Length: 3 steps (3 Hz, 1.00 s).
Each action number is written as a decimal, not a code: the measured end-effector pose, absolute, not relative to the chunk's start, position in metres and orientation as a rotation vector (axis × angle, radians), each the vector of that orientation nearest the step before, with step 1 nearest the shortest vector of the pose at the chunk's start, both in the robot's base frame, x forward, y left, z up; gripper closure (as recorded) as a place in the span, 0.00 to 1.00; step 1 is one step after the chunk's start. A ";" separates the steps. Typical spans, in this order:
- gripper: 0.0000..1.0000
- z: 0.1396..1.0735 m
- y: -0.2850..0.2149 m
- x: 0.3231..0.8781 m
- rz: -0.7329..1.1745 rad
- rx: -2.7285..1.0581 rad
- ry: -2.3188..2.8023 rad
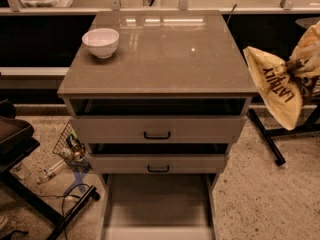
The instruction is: Place brown chip bag into bottom drawer
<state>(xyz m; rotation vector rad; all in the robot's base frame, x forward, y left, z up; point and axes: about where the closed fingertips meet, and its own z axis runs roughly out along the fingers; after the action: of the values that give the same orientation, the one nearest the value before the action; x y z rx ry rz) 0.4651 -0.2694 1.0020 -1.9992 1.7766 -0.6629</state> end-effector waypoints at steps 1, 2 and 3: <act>1.00 1.002 -0.269 0.465 -0.663 -1.999 1.777; 1.00 0.973 -0.256 0.451 -0.595 -2.013 1.764; 1.00 0.935 -0.217 0.423 -0.493 -1.968 1.720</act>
Offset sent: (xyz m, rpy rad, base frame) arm -0.0548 0.0504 -0.1122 0.1376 0.1073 0.0921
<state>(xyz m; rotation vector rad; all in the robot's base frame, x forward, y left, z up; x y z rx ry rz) 0.4231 -0.2171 0.9353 -1.9677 1.7197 -0.4925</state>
